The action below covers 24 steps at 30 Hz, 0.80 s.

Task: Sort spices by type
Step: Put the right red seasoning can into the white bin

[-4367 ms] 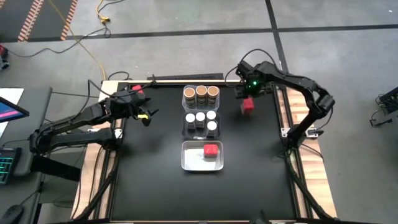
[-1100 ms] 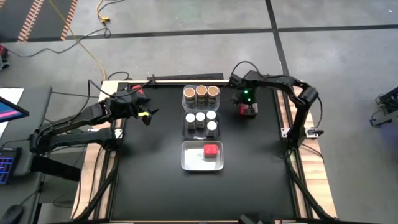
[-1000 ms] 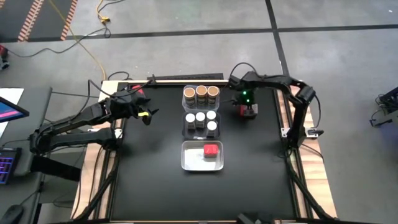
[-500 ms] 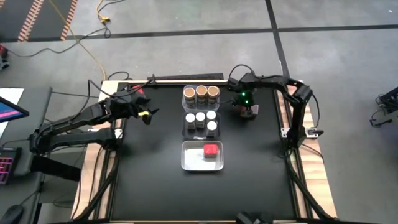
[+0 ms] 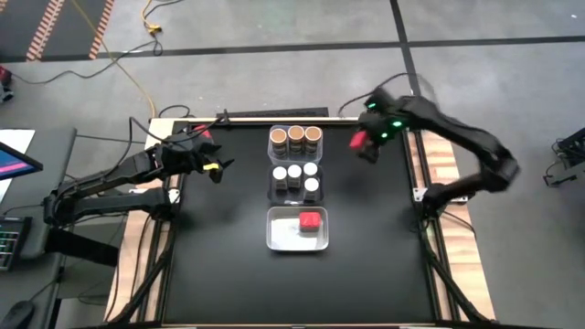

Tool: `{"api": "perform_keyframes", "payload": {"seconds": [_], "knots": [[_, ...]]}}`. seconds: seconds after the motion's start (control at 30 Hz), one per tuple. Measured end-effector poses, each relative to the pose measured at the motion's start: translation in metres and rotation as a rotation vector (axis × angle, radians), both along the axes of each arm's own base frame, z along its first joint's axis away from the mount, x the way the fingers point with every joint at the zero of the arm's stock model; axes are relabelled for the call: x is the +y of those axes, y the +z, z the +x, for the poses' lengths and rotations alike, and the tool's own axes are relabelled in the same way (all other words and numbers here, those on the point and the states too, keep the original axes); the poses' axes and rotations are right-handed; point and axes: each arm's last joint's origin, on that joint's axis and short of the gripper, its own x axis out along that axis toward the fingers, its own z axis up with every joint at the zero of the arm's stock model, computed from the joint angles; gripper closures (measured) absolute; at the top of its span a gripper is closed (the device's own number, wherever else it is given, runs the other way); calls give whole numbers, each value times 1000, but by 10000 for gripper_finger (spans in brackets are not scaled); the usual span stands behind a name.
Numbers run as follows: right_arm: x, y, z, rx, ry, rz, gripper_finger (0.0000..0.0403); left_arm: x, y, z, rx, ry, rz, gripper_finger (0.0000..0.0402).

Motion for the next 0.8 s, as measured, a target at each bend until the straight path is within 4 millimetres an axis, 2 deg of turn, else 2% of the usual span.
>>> {"api": "perform_keyframes", "payload": {"seconds": [0.17,0.33,0.47,0.8], "knots": [[28,50,-19,-422,3,-121,93,1,5,2,-92,13,-23,69],[47,75,-21,-727,93,-261,93,2,17,21,-252,-204,-25,69],[52,81,-7,-903,195,-252,93,10,21,45,-352,-336,12,69],[52,88,50,-1229,458,-183,93,29,37,103,-536,-606,50,69]]}}
